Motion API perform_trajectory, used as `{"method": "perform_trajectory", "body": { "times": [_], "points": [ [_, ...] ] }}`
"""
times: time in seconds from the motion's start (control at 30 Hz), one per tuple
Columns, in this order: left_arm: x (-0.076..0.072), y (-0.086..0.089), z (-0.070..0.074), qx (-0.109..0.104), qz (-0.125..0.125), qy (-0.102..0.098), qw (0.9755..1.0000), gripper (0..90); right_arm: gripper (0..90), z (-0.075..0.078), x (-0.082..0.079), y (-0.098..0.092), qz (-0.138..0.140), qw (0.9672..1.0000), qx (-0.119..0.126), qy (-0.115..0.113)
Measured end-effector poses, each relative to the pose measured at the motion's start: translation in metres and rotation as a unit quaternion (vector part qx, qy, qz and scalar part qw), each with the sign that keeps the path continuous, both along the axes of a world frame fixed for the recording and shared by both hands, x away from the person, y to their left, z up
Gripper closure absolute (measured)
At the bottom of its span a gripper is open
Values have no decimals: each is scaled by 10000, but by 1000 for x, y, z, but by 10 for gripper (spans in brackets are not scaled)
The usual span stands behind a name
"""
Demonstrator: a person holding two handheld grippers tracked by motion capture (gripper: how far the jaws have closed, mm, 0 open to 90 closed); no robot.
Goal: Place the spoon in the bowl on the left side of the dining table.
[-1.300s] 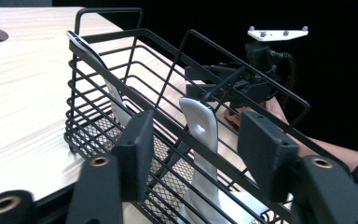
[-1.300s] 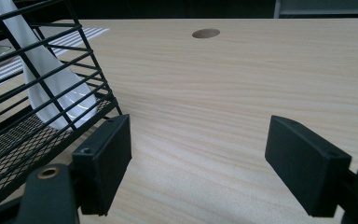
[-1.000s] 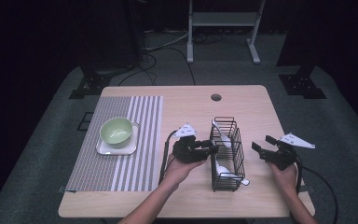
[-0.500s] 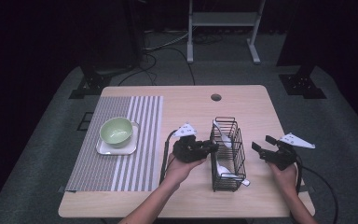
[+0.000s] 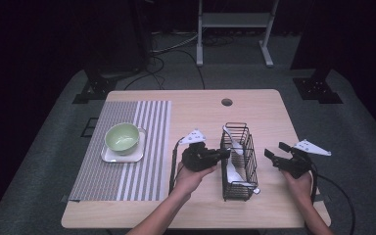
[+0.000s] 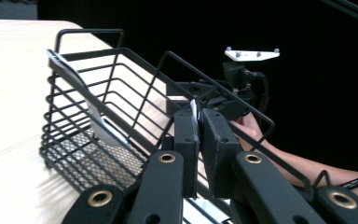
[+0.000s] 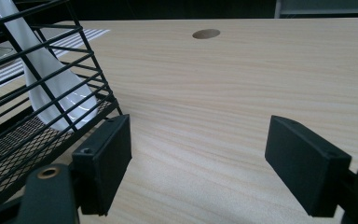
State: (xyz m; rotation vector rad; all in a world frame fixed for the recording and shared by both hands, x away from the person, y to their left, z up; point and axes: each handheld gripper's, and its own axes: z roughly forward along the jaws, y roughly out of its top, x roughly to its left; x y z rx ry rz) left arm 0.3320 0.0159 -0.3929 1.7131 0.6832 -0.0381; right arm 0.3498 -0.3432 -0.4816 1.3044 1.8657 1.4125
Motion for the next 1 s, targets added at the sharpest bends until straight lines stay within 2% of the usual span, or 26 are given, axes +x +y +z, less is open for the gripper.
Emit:
{"method": "perform_trajectory", "body": {
  "times": [0.1,0.27,0.37,0.57,0.67,0.77,1.0],
  "points": [
    [-1,-2,0,-55,-26,30,10000,850,215,0,0,0,0,10000,5,0],
    [0,0,1,-289,-19,184,9994,850,215,0,0,0,6,10000,27,-3],
    [1,1,3,-387,-22,205,9990,850,215,0,0,0,8,10000,34,-1],
    [1,5,12,-665,-44,314,9973,850,215,0,0,-1,3,10000,44,1],
    [0,8,17,-733,-46,293,9969,850,215,0,0,-1,0,10000,45,1],
    [1,10,21,-876,-46,375,9954,850,215,0,0,-1,-4,10000,41,5],
    [4,17,29,-1042,16,493,9933,851,215,0,0,-1,-12,10000,32,9]
  ]
}}
